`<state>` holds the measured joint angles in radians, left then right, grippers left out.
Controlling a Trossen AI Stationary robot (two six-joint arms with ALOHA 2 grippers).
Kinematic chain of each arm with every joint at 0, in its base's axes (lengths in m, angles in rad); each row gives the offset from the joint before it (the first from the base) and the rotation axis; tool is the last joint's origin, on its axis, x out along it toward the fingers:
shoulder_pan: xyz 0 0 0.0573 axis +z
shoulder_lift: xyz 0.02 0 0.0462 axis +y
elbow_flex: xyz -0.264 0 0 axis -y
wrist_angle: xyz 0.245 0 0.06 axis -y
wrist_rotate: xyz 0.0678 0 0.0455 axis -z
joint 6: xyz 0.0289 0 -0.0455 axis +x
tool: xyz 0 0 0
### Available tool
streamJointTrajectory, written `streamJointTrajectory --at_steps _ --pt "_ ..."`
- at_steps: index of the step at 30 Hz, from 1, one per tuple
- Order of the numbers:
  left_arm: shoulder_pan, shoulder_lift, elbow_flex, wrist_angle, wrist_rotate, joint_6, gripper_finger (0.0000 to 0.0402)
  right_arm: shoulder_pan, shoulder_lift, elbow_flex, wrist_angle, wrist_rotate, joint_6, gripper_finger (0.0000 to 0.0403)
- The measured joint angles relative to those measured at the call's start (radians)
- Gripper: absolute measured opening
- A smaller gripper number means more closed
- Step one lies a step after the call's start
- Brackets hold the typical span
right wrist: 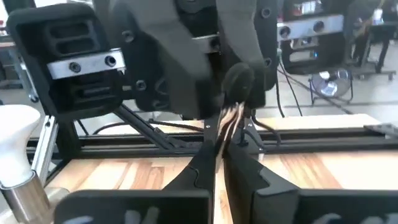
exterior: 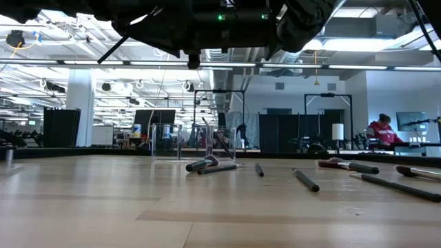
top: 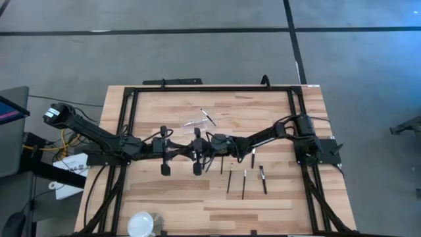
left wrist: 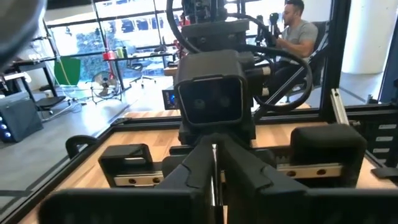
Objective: Put items in baskets/containers
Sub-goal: Put the black eyeshadow brush into the transparent organizer
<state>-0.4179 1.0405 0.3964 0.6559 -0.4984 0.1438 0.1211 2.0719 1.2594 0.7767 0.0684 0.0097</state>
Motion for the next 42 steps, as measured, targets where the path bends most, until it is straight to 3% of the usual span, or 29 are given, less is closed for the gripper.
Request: streamJointTrajectory --at_steps 4,9,14,18,27,42 --pt "0.0 0.0 0.0 -0.004 -0.053 0.018 0.0075 -0.017 -0.051 -0.002 -0.136 0.033 0.017 0.0004" --pt "-0.001 0.0 0.0 -0.005 -0.235 0.115 0.0109 -0.022 -0.202 -0.002 -0.427 0.205 0.018 0.0007" --pt "-0.001 0.0 0.0 -0.005 -0.277 0.155 0.0136 -0.032 -0.324 -0.001 -0.592 0.381 -0.031 0.0007" --pt "0.0 0.0 0.0 -0.019 -0.278 0.153 0.0147 -0.091 -0.342 0.0 -0.658 0.384 -0.014 0.0007" --pt "0.0 0.0 0.0 -0.046 -0.279 0.137 0.0139 -0.202 -0.169 -0.002 -0.668 0.353 0.117 0.0007" --pt "0.0 0.0 0.0 -0.048 -0.278 0.136 0.0131 -0.207 -0.085 -0.002 -0.67 0.308 0.089 0.0039"
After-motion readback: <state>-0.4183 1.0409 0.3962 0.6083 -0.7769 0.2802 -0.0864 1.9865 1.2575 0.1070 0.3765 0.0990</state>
